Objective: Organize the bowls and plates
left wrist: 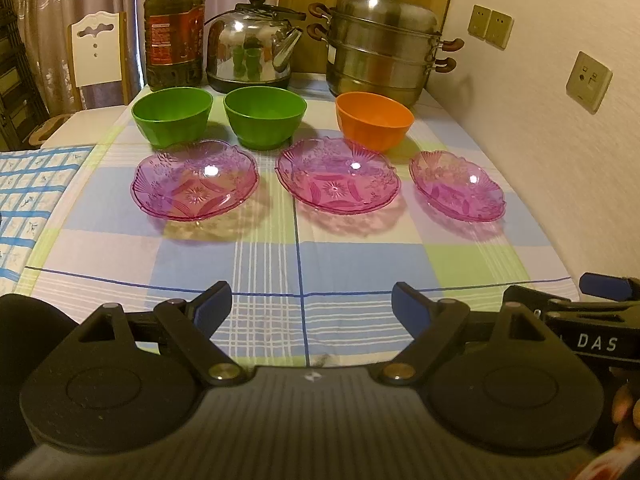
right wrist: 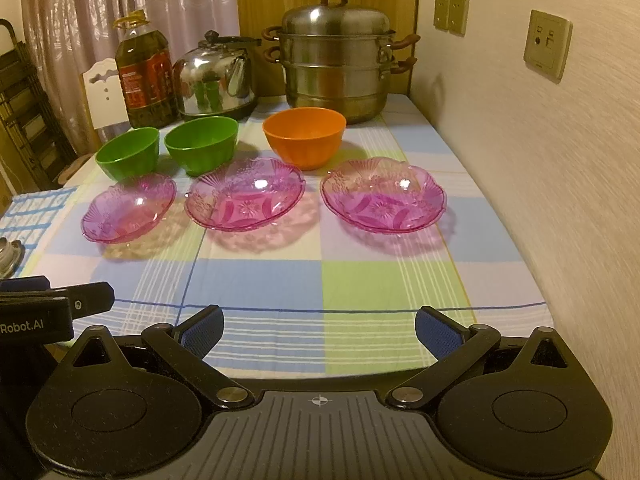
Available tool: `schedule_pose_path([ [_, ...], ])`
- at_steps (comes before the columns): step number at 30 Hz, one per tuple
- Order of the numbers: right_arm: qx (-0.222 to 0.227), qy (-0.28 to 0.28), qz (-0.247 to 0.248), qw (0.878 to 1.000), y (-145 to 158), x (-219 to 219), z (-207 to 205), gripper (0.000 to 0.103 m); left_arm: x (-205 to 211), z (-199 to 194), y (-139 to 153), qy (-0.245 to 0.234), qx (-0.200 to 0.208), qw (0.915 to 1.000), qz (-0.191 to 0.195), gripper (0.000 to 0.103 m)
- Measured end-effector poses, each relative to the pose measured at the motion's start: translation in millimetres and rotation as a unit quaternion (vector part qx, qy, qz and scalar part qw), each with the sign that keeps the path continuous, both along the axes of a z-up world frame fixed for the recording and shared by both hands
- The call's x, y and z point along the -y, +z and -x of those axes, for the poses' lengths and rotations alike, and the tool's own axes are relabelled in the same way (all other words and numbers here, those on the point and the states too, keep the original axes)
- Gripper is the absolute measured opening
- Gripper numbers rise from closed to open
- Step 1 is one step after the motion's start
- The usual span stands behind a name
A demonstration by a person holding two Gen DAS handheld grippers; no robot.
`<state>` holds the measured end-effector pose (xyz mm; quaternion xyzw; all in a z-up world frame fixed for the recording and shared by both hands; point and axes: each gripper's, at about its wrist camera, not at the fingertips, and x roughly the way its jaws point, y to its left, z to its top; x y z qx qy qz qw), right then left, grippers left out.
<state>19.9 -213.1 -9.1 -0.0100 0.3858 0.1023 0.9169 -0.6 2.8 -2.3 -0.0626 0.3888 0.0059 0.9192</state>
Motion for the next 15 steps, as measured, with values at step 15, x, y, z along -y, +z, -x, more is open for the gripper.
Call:
schedule_pose_path([
  [15,0.002,-0.003,0.0,1.0,-0.9,1.2,-0.4,0.102,2.7,0.7,0.2,-0.002,0.001,1.0,-0.001,0.086],
])
